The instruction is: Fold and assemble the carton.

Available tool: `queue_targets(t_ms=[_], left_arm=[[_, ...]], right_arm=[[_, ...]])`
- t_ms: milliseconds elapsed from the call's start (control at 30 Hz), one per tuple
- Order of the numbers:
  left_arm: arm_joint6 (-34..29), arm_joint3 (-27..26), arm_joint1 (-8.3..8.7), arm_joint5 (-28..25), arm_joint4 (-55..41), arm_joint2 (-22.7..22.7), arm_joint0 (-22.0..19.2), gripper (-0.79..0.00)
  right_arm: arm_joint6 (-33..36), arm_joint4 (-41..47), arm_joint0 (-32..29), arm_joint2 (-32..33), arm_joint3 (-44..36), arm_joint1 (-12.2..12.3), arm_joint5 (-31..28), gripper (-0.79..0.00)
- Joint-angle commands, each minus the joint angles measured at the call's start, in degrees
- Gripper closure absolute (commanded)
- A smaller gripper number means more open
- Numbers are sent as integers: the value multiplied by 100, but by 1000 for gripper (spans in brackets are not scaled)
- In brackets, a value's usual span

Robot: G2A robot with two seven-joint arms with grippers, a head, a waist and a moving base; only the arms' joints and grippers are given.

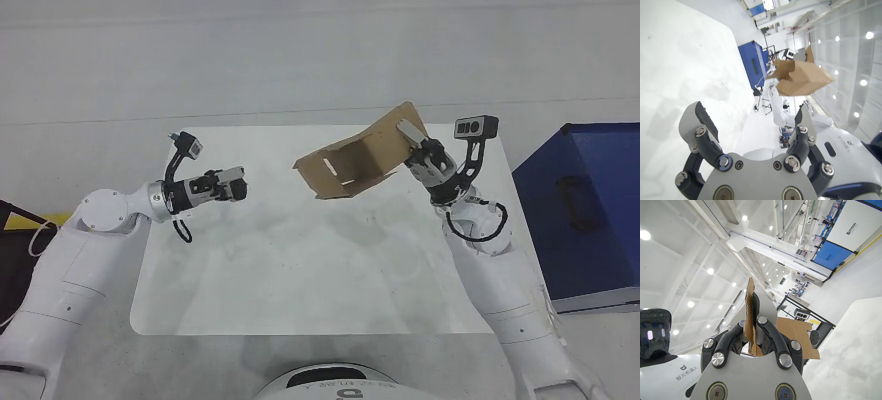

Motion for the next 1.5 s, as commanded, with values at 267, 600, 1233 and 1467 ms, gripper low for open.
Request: queue_targets(t_ms=[267, 600, 1233, 1467], left_arm=[[603, -784, -88, 55, 597, 52, 177, -785], [297, -699, -185, -327, 278, 49, 226, -785], [628, -424, -669, -220, 380, 786, -466, -619], [911, -294, -870, 38, 306, 1033, -732, -228]], right_arm=[[606, 4031, 724, -159, 1577, -178, 2274, 0], [865, 4300, 1061, -693, 2607, -395, 2478, 0], [937, 4694, 821, -770, 2288, -571, 2838, 0], [898, 4565, 698, -762, 2071, -607, 2767, 0]])
